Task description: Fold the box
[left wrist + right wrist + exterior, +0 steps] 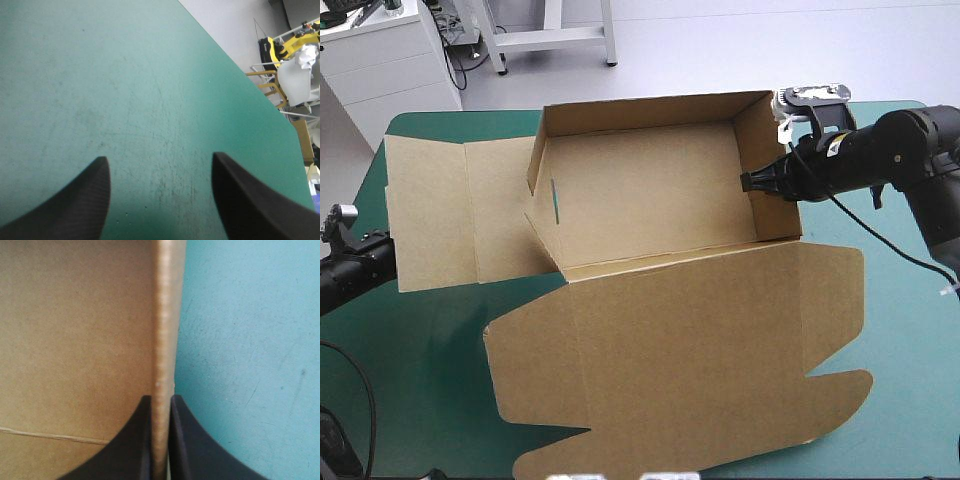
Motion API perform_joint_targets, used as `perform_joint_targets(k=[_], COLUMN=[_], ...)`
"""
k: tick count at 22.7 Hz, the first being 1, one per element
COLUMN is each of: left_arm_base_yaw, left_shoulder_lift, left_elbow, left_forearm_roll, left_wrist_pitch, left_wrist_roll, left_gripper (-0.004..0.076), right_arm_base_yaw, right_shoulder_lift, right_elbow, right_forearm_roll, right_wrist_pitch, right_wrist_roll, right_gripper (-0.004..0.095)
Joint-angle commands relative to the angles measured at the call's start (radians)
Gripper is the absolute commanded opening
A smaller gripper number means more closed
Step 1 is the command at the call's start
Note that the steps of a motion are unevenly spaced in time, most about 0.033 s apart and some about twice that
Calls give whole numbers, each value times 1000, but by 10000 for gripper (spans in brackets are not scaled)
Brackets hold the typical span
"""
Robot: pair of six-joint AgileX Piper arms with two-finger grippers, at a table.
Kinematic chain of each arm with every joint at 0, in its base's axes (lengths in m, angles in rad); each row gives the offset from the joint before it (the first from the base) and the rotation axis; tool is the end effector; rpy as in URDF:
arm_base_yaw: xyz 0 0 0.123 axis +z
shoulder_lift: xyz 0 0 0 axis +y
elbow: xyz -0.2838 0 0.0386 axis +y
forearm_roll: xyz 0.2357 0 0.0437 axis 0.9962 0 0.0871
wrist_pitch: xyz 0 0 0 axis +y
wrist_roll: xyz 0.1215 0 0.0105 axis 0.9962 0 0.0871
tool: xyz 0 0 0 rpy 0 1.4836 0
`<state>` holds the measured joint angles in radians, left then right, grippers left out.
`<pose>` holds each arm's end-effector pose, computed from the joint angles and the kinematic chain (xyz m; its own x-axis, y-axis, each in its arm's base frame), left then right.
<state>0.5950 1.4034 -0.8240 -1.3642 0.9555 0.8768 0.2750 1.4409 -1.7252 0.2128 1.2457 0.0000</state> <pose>0.2735 0.0673 0.2655 -0.5911 -0.6460 -0.4830 -0.0682 0.6367 -0.7681 0.2751 0.1030 0.4263 -0.7590 -0.1441 -0.6349 -0.3392 0.9199 0.1968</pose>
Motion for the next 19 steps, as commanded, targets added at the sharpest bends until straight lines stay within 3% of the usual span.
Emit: perform_joint_targets(k=[1, 12, 19], left_arm_base_yaw=[-38, -282, -423], left_shoulder_lift=[-28, -28, -28], left_elbow=[-23, -44, -148], left_forearm_roll=[-22, 45, 4], left_wrist_pitch=[41, 21, 169], left_wrist_roll=[-11, -13, -6], left_gripper=[540, 512, 509], right_arm_base_yaw=[-2, -2, -2], right_shoulder_lift=[-35, -7, 43], right_elbow=[-30, -30, -30], right_forearm_roll=[32, -2, -101], right_wrist_pitch=[1, -1, -9], right_wrist_roll=[0, -10, 12], right_gripper=[-8, -8, -8])
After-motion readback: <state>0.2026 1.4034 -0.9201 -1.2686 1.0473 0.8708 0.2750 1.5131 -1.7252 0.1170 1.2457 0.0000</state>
